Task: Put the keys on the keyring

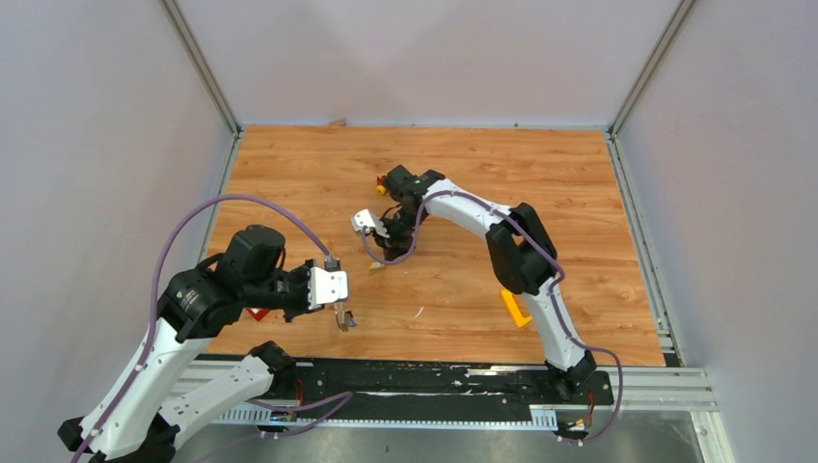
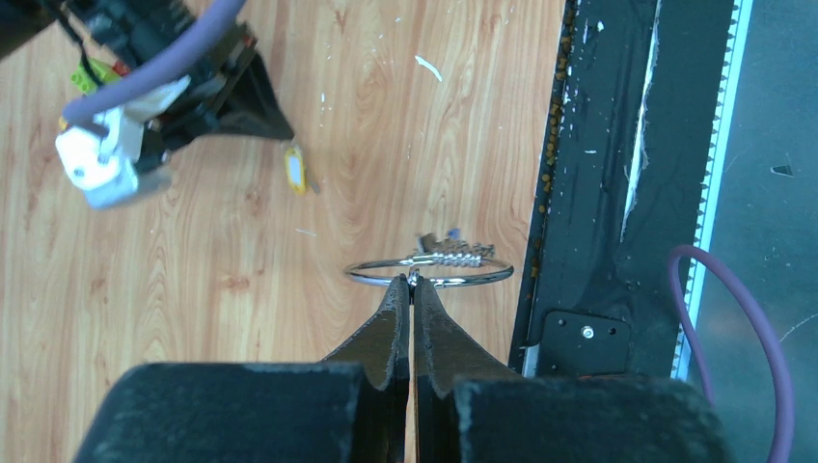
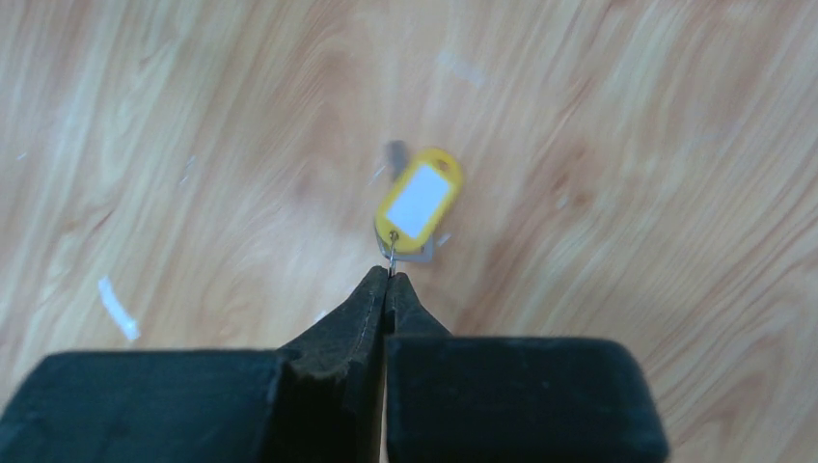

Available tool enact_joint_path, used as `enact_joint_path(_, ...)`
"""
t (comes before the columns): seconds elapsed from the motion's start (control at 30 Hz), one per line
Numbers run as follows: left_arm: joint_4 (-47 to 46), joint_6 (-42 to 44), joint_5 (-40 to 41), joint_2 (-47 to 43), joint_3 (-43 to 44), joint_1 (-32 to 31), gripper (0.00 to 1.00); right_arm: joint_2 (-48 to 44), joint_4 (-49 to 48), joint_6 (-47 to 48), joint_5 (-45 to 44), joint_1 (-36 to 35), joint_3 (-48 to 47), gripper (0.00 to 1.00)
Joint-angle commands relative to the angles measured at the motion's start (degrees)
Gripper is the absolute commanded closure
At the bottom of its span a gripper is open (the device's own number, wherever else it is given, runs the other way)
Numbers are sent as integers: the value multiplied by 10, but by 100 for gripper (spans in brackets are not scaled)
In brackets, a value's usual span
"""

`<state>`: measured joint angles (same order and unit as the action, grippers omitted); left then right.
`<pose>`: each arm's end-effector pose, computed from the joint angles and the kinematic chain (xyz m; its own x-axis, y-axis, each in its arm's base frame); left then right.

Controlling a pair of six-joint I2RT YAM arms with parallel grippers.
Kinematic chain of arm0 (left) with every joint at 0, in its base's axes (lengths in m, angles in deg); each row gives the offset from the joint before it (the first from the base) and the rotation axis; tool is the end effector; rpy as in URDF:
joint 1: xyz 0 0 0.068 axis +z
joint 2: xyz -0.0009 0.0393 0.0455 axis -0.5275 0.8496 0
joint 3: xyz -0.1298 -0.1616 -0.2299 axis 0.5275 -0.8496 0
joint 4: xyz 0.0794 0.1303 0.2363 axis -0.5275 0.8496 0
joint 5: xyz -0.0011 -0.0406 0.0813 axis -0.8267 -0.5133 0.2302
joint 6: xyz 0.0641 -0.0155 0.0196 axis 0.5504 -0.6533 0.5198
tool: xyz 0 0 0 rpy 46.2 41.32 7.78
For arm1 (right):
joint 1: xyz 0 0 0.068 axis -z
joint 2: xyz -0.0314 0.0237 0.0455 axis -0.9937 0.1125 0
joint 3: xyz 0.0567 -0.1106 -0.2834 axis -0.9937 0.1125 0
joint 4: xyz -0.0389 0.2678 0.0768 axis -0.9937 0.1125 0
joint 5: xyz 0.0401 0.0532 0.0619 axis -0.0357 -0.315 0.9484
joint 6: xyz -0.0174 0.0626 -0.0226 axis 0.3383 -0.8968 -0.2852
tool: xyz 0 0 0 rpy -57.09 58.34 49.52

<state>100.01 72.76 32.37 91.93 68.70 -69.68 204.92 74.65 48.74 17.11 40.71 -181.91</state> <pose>0.0648 -0.0805 0.3898 0.0290 0.6787 -0.7339 0.9732 0.1485 0.1758 0.3598 0.3853 0.1827 0.2749 -0.6681 -0.6915 -0.8902 -0.4486 0.0794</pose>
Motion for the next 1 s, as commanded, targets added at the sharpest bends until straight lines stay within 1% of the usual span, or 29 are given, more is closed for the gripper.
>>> enact_joint_path(0.0, -14, 10, -12, 2, 14, 2, 100, -116, -97, -48, -12, 22, 154, 100)
enact_joint_path(0.1, -20, 10, -19, 10, 12, 2, 100, -176, -166, -78, -31, 37, 256, 100)
enact_joint_path(0.27, -32, 11, -31, 22, 11, 2, 100, -252, -252, -108, -81, 52, 391, 100)
enact_joint_path(0.37, -40, 10, -34, 27, 11, 2, 100, -283, -302, -130, -107, 52, 454, 100)
enact_joint_path(0.47, -45, 10, -38, 31, 11, 2, 100, -300, -344, -146, -127, 52, 498, 100)
enact_joint_path(0.7, -46, 7, -39, 31, 11, 2, 100, -305, -363, -156, -139, 53, 505, 98)
enact_joint_path(0.97, -44, 8, -35, 25, 14, 2, 100, -306, -340, -145, -114, 52, 491, 90)
